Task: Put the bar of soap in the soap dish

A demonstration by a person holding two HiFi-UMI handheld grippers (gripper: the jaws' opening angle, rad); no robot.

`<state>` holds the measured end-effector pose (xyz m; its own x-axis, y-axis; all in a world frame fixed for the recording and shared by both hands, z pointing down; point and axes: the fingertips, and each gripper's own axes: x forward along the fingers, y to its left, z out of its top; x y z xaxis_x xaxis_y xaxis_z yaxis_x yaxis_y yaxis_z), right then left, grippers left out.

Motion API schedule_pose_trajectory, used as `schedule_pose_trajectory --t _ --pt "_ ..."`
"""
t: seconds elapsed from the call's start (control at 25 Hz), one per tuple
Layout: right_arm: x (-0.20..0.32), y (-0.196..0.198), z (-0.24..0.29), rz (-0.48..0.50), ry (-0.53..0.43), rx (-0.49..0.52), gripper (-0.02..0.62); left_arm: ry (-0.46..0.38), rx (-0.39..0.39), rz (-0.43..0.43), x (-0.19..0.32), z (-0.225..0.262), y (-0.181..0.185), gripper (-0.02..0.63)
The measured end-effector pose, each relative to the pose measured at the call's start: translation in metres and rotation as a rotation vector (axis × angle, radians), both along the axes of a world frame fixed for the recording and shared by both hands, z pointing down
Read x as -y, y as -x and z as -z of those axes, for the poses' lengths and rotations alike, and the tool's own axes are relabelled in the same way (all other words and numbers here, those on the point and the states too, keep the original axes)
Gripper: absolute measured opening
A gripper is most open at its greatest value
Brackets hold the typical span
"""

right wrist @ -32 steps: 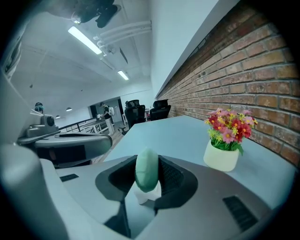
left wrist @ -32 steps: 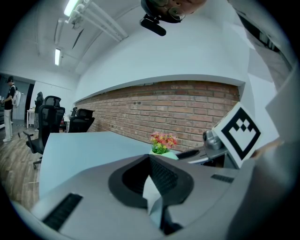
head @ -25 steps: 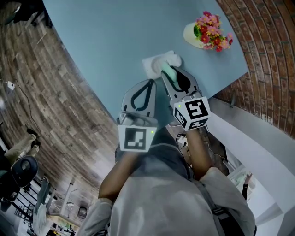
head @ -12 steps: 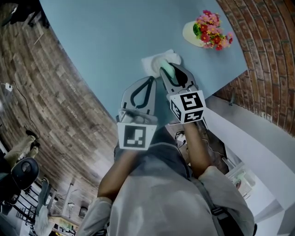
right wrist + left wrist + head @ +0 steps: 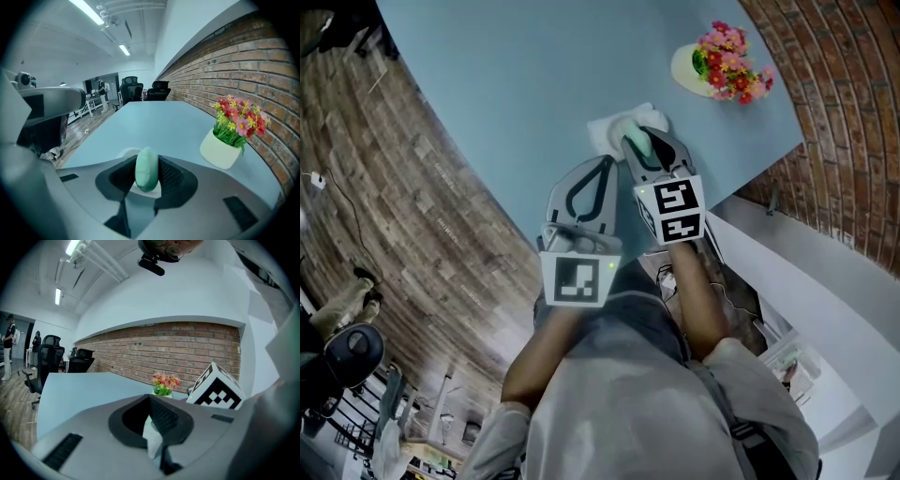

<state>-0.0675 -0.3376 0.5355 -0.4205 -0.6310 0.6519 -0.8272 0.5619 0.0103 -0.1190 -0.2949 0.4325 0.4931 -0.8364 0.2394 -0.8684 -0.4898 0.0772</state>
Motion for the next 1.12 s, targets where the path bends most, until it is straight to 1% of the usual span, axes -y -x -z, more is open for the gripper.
schedule_pose_trajectory --t 0.08,0.2,0.36,0.48,0.84,0.92,1.04,1.12 --pt "0.0 -0.001 -0.005 0.006 0.016 -0.028 0.13 0.005 -0.007 0.005 0.001 0.0 0.0 0.003" --pt "0.003 -0.001 -0.008 0.002 0.029 -0.05 0.13 -0.012 -0.001 0.002 0.005 0.003 0.001 0.003" --pt "0.005 -0.002 -0.01 -0.006 0.054 -0.061 0.13 -0.01 0.01 -0.005 0.006 0.002 0.0 0.003" --pt "0.007 -0.004 -0.01 -0.013 0.085 -0.063 0.13 -0.006 -0.005 -0.001 0.007 0.0 -0.001 0.003" --pt "0.01 -0.001 -0.012 0.033 0.156 -0.093 0.132 0.01 -0.021 -0.016 0.009 -0.002 -0.004 0.003" --pt "0.011 -0.001 -0.013 0.038 0.164 -0.082 0.133 0.009 -0.034 -0.017 0.01 -0.002 -0.004 0.003" --pt "0.014 -0.001 -0.013 0.038 0.199 -0.033 0.138 0.005 -0.034 -0.027 0.011 -0.003 -0.005 0.003" --pt "0.013 0.003 -0.012 0.054 0.214 -0.013 0.143 0.001 -0.04 -0.017 0.011 -0.002 -0.002 0.003"
